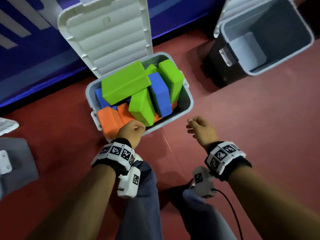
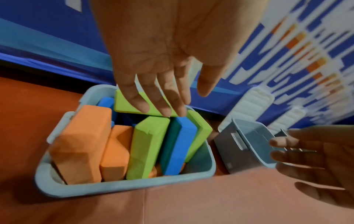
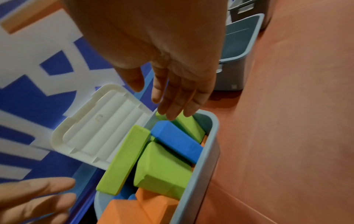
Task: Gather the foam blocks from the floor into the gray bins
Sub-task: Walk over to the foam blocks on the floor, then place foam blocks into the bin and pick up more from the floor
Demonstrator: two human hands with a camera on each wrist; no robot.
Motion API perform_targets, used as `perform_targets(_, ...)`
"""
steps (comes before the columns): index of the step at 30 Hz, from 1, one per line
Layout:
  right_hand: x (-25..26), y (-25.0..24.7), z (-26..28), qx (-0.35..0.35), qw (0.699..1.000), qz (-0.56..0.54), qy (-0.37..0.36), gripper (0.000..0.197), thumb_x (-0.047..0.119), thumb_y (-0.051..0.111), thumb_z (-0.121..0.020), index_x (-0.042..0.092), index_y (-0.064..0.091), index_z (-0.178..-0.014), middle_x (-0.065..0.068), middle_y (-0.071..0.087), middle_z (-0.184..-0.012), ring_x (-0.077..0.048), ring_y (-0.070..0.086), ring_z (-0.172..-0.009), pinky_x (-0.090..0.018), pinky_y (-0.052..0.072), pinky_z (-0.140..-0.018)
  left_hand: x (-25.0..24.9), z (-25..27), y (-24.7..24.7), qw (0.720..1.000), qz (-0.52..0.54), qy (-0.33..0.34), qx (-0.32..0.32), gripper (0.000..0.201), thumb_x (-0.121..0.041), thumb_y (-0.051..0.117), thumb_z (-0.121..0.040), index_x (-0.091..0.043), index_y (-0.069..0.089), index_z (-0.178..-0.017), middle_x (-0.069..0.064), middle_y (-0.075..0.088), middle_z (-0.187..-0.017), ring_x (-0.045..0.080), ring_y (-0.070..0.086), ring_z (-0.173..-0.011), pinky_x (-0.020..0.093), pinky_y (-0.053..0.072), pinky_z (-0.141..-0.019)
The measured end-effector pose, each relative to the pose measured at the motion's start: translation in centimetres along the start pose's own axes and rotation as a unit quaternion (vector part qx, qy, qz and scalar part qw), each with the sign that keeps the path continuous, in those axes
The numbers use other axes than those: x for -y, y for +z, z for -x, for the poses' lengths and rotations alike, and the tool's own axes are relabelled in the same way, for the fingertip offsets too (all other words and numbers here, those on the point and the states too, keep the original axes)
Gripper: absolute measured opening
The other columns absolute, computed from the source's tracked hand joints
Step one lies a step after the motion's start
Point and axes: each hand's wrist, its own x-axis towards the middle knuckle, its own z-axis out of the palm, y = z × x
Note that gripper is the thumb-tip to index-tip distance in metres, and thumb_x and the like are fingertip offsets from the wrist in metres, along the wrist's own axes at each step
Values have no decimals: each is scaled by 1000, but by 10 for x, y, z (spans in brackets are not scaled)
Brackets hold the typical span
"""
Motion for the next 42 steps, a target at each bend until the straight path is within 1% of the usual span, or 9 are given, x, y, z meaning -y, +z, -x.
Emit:
perform_targets(4,-53,-75,27,-33,999,-9,15,13,23,50,-96,19,55,-84,1,63,-80,-15,58,-69,-25,42,-61,-35,32,64,999,-28,12,30,21,-15,55,-89,-26,56,-71,-1,66,-85,23,60,-97,27,42,-82)
perform_targets(10,-90,-183,81,-53,998,-16,25,13,21,48,-96,12,57,-97,-1,63,-84,-16,59,-72,-25,41,-62,-86,105,138,997,-35,55,41,15,-16,56,-87,-23,57,-73,13,67,-104,32,61,-99,36,47,-88)
perform_targets(16,-86,-254,152,-82,995,-50,26,11,17,49,-94,16,54,-84,-3,62,-82,-22,57,-78,-24,39,-58,-161,197,164,981,-99,157,62,3,-20,56,-89,-21,58,-90,1,60,-88,22,58,-89,26,42,-78)
perform_targets(18,-84,-270,177,-95,992,-73,26,7,16,49,-93,13,55,-91,-7,62,-87,-23,56,-78,-23,38,-56,-186,227,168,969,-127,194,80,5,-21,56,-89,-21,59,-94,-3,55,-85,17,53,-84,22,37,-74)
perform_targets(23,-90,-296,247,-156,976,-150,41,13,12,49,-94,14,49,-81,-9,59,-84,-16,52,-64,-13,38,-46,-220,276,180,931,-210,261,145,2,-22,59,-89,-23,57,-88,-4,56,-83,21,58,-91,25,40,-80)
perform_targets(26,-101,-300,288,-220,955,-187,62,17,14,50,-94,19,48,-78,-5,60,-82,-19,54,-69,-15,39,-50,-235,293,189,894,-264,310,186,10,-22,59,-89,-17,61,-97,1,61,-93,22,59,-93,25,41,-84)
perform_targets(31,-147,-271,361,-329,910,-228,109,7,16,52,-92,14,57,-87,2,62,-77,-23,60,-78,-36,49,-81,-233,319,219,801,-369,385,270,15,-23,58,-90,-16,61,-102,7,65,-107,25,60,-103,30,44,-93)
perform_targets(35,-187,-225,434,-410,845,-302,165,10,17,53,-92,12,60,-97,0,63,-79,-17,58,-71,-23,44,-64,-200,364,251,717,-449,421,327,10,-28,55,-91,-22,57,-99,4,64,-109,26,59,-103,32,44,-90)
perform_targets(42,-264,-143,577,-521,716,-397,243,18,17,52,-90,23,56,-73,3,61,-71,-15,57,-64,-20,40,-58,-99,497,315,562,-512,470,449,4,-26,57,-86,-23,56,-89,11,67,-109,32,61,-104,44,47,-95)
